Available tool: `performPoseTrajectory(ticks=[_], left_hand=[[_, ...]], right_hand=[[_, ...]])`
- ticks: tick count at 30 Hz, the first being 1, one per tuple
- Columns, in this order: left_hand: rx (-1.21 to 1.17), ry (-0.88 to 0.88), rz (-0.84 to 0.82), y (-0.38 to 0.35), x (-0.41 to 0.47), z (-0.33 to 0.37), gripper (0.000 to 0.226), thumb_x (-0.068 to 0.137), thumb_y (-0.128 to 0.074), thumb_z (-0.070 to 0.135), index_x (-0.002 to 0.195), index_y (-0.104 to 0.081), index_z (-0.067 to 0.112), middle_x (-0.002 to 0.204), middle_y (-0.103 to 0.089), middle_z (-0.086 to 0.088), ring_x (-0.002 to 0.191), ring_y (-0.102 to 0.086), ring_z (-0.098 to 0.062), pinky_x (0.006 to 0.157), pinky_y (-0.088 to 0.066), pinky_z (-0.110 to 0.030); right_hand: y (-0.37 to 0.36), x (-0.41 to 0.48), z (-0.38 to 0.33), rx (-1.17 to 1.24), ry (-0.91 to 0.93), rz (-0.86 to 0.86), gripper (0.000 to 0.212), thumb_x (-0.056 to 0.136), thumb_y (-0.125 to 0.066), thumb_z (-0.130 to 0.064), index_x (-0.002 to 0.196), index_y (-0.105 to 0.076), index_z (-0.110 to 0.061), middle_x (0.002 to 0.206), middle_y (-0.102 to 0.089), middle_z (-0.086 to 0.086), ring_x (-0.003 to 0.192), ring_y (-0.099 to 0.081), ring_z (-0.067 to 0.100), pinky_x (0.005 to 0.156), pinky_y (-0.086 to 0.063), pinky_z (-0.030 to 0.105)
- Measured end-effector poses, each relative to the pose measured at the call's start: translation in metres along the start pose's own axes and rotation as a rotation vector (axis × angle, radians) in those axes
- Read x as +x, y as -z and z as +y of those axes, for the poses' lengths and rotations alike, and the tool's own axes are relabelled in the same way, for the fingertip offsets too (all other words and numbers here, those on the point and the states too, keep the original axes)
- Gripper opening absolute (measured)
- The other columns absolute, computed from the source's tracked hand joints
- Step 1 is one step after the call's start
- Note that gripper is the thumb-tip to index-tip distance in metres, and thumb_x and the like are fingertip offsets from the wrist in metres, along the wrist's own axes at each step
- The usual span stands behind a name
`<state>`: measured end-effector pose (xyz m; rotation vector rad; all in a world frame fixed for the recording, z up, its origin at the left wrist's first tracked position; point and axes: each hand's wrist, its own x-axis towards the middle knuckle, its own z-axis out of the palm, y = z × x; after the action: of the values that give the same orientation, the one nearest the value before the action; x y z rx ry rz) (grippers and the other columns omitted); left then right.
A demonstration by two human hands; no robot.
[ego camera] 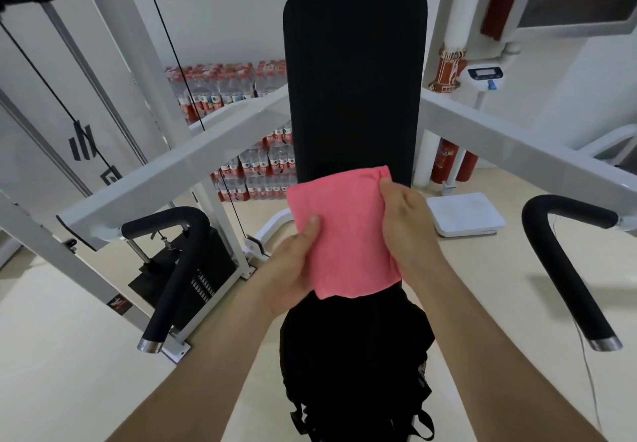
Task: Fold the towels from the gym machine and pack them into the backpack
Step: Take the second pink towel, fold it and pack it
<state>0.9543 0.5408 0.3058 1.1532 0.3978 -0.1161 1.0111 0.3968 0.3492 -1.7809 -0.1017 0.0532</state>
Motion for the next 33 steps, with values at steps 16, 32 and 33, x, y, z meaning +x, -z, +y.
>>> performPoseTrajectory(ticks=[16,32,33], left_hand=[[0.31,-0.257,0.173,-0.01,0.035,-0.025,0.013,0.098,-0.045,0.043,0.093,-0.057,0.041,0.093,-0.066,0.013,0.085,-0.065,-0.005,0.069,-0.052,-0.022],[1.377,0.083,-0.366,0.048,0.15,-0.146,0.061,0.069,-0.076,0.029,0.127,-0.057,0.027,0.112,-0.067,0.005,0.101,-0.062,-0.013,0.085,-0.05,-0.025],[1.402,0.111,-0.492,0.043,0.138,-0.15,0.049,0.068,-0.077,0.028,0.115,-0.063,0.025,0.104,-0.069,0.005,0.095,-0.063,-0.013,0.083,-0.052,-0.026]], right_hand=[[0.03,0.016,0.085,0.422,-0.425,-0.397,0.04,0.087,-0.062,-0.005,0.127,-0.055,-0.007,0.118,-0.068,0.012,0.107,-0.066,0.029,0.092,-0.054,0.045],[0.058,0.102,0.167,-0.494,0.034,-0.296,0.047,0.081,-0.044,0.004,0.099,-0.065,-0.035,0.068,-0.063,-0.021,0.068,-0.056,-0.005,0.066,-0.045,0.017],[0.056,0.105,0.166,-0.486,0.038,-0.335,0.052,0.08,-0.044,0.008,0.102,-0.064,-0.035,0.067,-0.063,-0.025,0.068,-0.057,-0.009,0.068,-0.045,0.013]])
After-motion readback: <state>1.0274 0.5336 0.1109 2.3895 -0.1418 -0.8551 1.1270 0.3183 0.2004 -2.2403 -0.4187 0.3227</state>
